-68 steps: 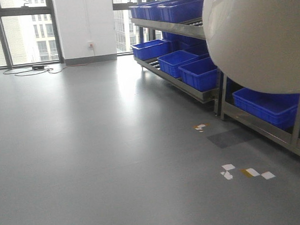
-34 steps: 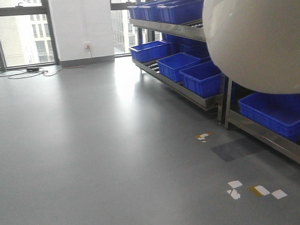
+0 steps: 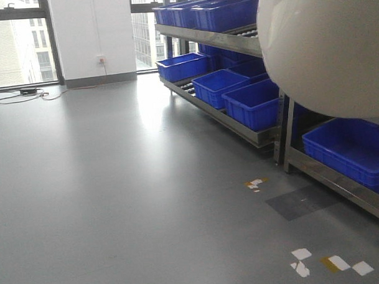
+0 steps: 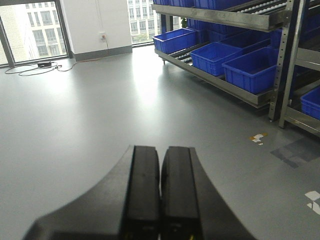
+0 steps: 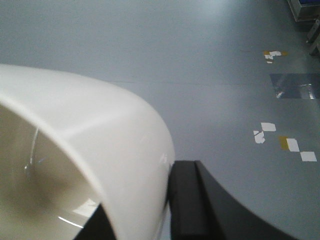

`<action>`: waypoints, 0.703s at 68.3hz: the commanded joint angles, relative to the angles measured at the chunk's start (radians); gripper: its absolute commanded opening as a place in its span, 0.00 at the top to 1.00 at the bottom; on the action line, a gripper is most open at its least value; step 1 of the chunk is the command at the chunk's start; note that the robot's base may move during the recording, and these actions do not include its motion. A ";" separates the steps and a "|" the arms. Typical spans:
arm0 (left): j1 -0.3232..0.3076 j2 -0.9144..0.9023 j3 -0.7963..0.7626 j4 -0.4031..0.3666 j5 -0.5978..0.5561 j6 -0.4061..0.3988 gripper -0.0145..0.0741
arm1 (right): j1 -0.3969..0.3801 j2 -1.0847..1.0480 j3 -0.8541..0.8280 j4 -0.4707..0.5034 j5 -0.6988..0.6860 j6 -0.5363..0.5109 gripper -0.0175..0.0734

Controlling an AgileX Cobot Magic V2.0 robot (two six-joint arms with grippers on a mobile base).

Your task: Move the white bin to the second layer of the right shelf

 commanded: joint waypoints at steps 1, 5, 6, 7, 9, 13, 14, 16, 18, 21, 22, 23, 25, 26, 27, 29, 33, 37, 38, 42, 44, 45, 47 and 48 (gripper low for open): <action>-0.006 -0.014 0.037 0.000 -0.085 -0.003 0.74 | -0.004 -0.007 -0.030 -0.005 -0.085 0.000 0.75; -0.006 -0.014 0.037 0.000 -0.085 -0.003 0.74 | -0.004 -0.007 -0.030 -0.005 -0.085 0.000 0.75; -0.006 -0.014 0.037 0.000 -0.085 -0.003 0.74 | -0.004 -0.007 -0.030 -0.005 -0.085 0.000 0.75; -0.006 -0.014 0.037 0.000 -0.085 -0.003 0.74 | -0.004 -0.007 -0.030 -0.005 -0.085 0.000 0.75; -0.006 -0.014 0.037 0.000 -0.085 -0.003 0.74 | -0.004 -0.007 -0.030 -0.005 -0.085 0.000 0.75; -0.006 -0.014 0.037 0.000 -0.085 -0.003 0.74 | -0.004 -0.007 -0.030 -0.005 -0.084 0.000 0.75; -0.006 -0.014 0.037 0.000 -0.085 -0.003 0.74 | -0.004 -0.007 -0.030 -0.005 -0.084 0.000 0.75; -0.006 -0.014 0.037 0.000 -0.085 -0.003 0.74 | -0.004 -0.007 -0.030 -0.005 -0.084 0.000 0.75; -0.006 -0.014 0.037 0.000 -0.085 -0.003 0.74 | -0.004 -0.007 -0.030 -0.005 -0.084 0.000 0.75; -0.006 -0.014 0.037 0.000 -0.085 -0.003 0.74 | -0.004 -0.007 -0.030 -0.005 -0.084 0.000 0.75; -0.006 -0.014 0.037 0.000 -0.085 -0.003 0.74 | -0.004 -0.007 -0.030 -0.005 -0.084 0.000 0.75; -0.006 -0.014 0.037 0.000 -0.085 -0.003 0.74 | -0.004 -0.007 -0.030 -0.005 -0.084 0.000 0.75; -0.006 -0.014 0.037 0.000 -0.085 -0.003 0.74 | -0.004 -0.007 -0.030 -0.005 -0.084 0.000 0.75; -0.006 -0.014 0.037 0.000 -0.085 -0.003 0.74 | -0.004 -0.007 -0.030 -0.005 -0.084 0.000 0.75; -0.006 -0.014 0.037 0.000 -0.085 -0.003 0.74 | -0.004 -0.007 -0.030 -0.005 -0.084 0.000 0.75; -0.006 -0.014 0.037 0.000 -0.085 -0.003 0.74 | -0.004 -0.007 -0.030 -0.005 -0.084 0.000 0.75; -0.006 -0.014 0.037 0.000 -0.085 -0.003 0.74 | -0.004 -0.007 -0.030 -0.005 -0.084 0.000 0.75; -0.006 -0.014 0.037 0.000 -0.085 -0.003 0.74 | -0.004 -0.007 -0.030 -0.005 -0.084 0.000 0.75; -0.006 -0.014 0.037 0.000 -0.085 -0.003 0.74 | -0.004 -0.007 -0.030 -0.005 -0.084 0.000 0.75; -0.006 -0.014 0.037 0.000 -0.085 -0.003 0.74 | -0.004 -0.007 -0.030 -0.005 -0.084 0.000 0.75; -0.006 -0.014 0.037 0.000 -0.085 -0.003 0.74 | -0.004 -0.007 -0.030 -0.005 -0.084 0.000 0.75; -0.006 -0.014 0.037 0.000 -0.085 -0.003 0.74 | -0.004 -0.007 -0.030 -0.005 -0.084 0.000 0.75; -0.006 -0.014 0.037 0.000 -0.085 -0.003 0.74 | -0.004 -0.007 -0.030 -0.005 -0.084 0.000 0.75; -0.006 -0.014 0.037 0.000 -0.085 -0.003 0.74 | -0.004 -0.007 -0.030 -0.005 -0.084 0.000 0.75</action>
